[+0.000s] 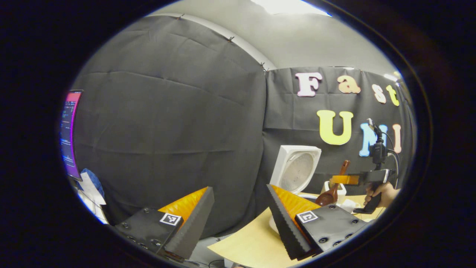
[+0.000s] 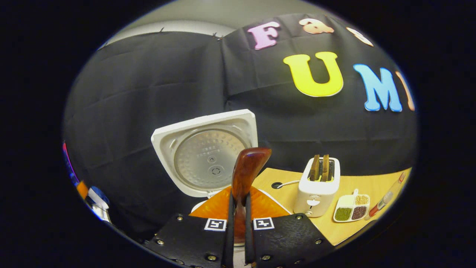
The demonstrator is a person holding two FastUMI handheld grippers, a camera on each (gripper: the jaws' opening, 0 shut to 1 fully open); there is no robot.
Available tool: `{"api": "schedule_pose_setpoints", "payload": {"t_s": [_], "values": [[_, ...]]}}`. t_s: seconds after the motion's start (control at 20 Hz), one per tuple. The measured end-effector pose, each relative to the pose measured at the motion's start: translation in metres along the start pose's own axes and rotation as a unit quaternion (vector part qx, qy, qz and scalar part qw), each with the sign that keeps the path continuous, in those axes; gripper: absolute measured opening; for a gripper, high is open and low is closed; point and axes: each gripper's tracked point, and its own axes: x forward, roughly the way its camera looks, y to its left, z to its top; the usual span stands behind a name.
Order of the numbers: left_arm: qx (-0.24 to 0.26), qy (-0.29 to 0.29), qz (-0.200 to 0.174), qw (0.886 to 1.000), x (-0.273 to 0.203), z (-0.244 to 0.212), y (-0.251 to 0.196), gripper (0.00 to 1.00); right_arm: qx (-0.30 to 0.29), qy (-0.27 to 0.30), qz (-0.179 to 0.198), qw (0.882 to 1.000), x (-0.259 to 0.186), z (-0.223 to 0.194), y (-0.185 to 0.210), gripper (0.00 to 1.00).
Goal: Close the left gripper, press the button to open the rice cooker; take a wooden spoon from the chopstick holder with the right hand, scoop a spoonful of rice and pour it into the rice cooker, then put the wooden spoon back into the chopstick holder.
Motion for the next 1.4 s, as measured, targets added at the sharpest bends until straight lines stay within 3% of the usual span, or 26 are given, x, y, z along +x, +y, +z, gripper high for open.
{"api": "schedule_pose_setpoints", "payload": {"t_s": [0.3, 0.6, 0.9, 1.0, 1.4], "values": [[0.004, -0.008, -0.026, 1.0, -0.007, 0.01, -0.01, 0.96, 0.108, -0.026, -0.004, 0.994, -0.028, 0.034, -0.03, 0.12], [0.007, -0.021, -0.064, 0.998, -0.002, 0.026, -0.06, 0.96, 0.118, -0.053, -0.042, 0.991, -0.074, 0.056, -0.077, 0.12], [0.002, -0.021, -0.11, 0.994, 0.004, 0.029, -0.12, 0.97, 0.108, -0.077, -0.106, 0.985, -0.125, 0.07, -0.14, 0.12], [0.002, -0.022, -0.124, 0.992, 0.01, 0.033, -0.148, 0.96, 0.106, -0.084, -0.125, 0.983, -0.144, 0.073, -0.16, 0.15], [0.002, -0.031, -0.178, 0.984, 0.008, 0.039, -0.237, 0.96, 0.111, -0.098, -0.199, 0.969, -0.221, 0.072, -0.24, 0.12]]}}
